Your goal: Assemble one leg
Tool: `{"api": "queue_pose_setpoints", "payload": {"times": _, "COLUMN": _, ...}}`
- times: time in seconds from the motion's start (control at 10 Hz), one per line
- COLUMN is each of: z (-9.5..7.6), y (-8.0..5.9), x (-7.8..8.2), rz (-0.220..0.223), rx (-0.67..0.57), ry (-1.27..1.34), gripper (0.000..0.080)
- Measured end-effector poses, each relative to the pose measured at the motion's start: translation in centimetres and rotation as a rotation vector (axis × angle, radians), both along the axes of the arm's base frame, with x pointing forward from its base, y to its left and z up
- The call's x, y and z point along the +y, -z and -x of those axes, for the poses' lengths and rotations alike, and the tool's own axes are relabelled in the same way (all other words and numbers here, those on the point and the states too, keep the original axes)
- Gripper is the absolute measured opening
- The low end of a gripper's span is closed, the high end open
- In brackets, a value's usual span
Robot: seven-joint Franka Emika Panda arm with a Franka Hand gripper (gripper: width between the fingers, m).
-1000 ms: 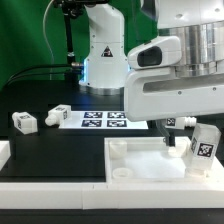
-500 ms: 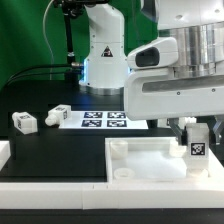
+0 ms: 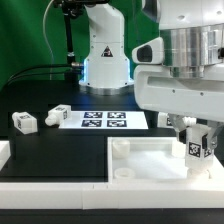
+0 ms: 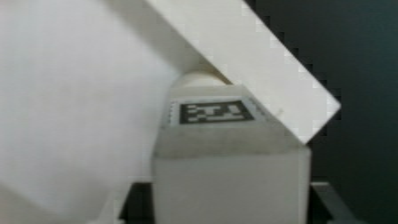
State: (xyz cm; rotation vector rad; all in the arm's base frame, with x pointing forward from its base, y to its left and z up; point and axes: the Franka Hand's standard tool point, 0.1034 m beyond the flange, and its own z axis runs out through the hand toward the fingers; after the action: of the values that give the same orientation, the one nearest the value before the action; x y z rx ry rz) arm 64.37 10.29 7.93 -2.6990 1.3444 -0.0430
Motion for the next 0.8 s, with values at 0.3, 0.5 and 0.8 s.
{"api": "queue_pose_setpoints", "payload": {"times": 0.3, "z": 0.2, "y": 0.1, "x": 0.1, "rz": -0.045, "rx": 0.037, "ry": 0.456, "gripper": 0.0287}}
{"api": "queue_pose_setpoints", "payload": {"times": 0.5, "z": 0.4, "y": 0.1, "x": 0.7, "rz": -0.042, "rx": 0.037, "ry": 0.473, "gripper": 0.0287}}
{"api": "queue_pose_setpoints", "payload": {"times": 0.8, "z": 0.6, "y": 0.1, "x": 1.8, "rz": 0.014, "rx": -0.007, "ry": 0.026, "gripper": 0.0564}}
